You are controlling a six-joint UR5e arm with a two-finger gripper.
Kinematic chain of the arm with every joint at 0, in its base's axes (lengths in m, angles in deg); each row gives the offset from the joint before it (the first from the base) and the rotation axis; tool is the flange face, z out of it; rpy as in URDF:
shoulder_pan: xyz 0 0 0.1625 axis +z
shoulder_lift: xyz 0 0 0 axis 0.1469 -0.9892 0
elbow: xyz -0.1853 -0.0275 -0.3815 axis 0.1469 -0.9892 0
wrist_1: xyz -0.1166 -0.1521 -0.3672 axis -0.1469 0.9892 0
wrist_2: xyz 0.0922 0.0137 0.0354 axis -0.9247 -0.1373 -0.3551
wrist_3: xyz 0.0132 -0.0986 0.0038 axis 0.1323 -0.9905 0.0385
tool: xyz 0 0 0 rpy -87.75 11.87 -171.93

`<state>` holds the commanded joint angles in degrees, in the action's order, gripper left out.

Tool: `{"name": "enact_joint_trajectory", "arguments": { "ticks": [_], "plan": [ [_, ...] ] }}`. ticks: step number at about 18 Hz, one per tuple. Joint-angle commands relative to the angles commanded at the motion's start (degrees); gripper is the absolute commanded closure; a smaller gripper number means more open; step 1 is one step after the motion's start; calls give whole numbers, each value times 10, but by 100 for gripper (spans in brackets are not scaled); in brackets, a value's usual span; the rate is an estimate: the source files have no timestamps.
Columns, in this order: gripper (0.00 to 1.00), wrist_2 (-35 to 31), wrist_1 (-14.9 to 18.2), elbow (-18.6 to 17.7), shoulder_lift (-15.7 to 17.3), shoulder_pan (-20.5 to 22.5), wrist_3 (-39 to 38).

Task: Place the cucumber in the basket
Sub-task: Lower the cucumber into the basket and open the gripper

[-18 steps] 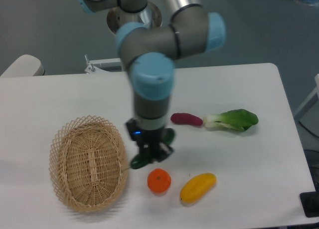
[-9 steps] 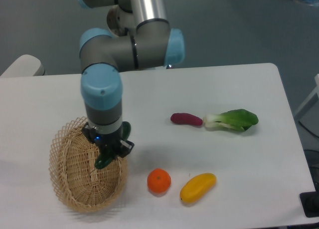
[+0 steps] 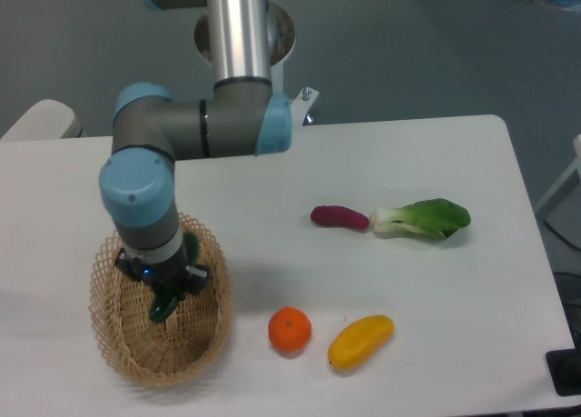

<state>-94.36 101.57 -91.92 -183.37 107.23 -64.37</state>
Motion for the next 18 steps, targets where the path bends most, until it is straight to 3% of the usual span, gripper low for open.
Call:
{"name": "enact_joint_trajectory", "arguments": {
  "ticks": [2, 18],
  "plan": [
    [67, -18, -19, -1, -11, -15, -9],
    [62, -20, -25, -16, -30, -26, -7]
  ]
}}
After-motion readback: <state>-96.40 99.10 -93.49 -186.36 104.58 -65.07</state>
